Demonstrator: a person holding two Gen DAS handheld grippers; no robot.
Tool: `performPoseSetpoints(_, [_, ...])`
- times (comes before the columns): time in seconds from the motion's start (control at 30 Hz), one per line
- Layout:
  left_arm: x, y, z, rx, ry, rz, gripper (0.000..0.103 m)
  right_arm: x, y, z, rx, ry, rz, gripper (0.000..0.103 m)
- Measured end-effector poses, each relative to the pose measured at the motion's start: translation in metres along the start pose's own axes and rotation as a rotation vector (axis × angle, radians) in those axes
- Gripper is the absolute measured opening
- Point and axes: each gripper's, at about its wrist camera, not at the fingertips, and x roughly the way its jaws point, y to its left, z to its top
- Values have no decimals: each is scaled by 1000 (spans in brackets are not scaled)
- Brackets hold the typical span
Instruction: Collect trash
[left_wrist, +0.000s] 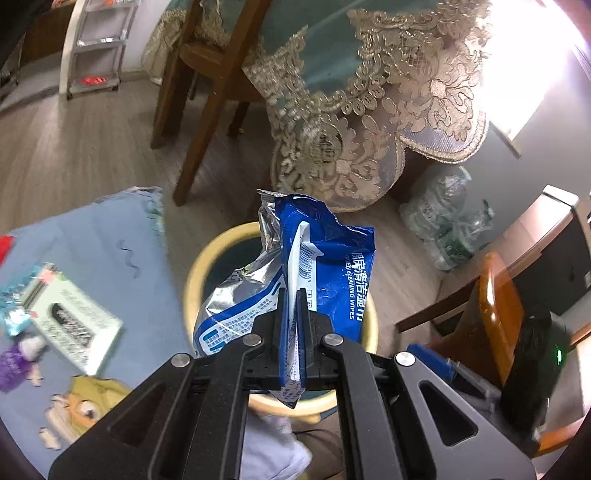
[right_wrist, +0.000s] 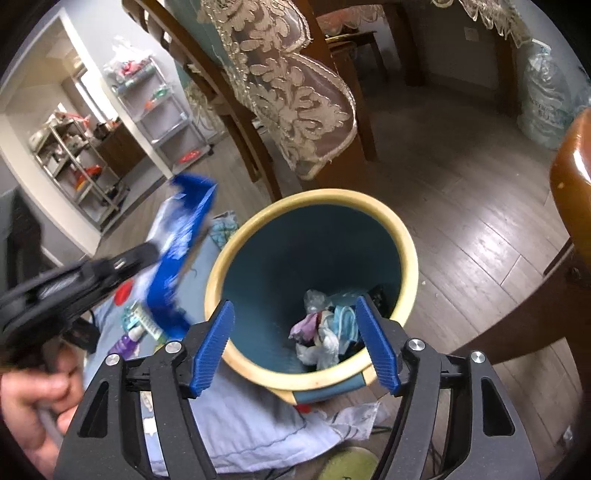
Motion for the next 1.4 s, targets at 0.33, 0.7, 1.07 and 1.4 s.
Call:
performPoseSetpoints(0.33, [19, 7, 9, -77, -10, -46, 53, 11, -6, -6, -6, 41, -37, 70])
performPoseSetpoints(0.7, [-25, 33, 4, -73, -25, -31, 63, 17, 13, -13, -72, 51, -34, 70])
performPoseSetpoints(1.07, [-108, 77, 4, -14, -55, 91, 68, 12, 56, -17, -170, 71, -1, 70])
performPoseSetpoints(1.4, [-173, 121, -3, 12, -66, 213, 74, -9, 111, -24, -298, 46, 56, 74])
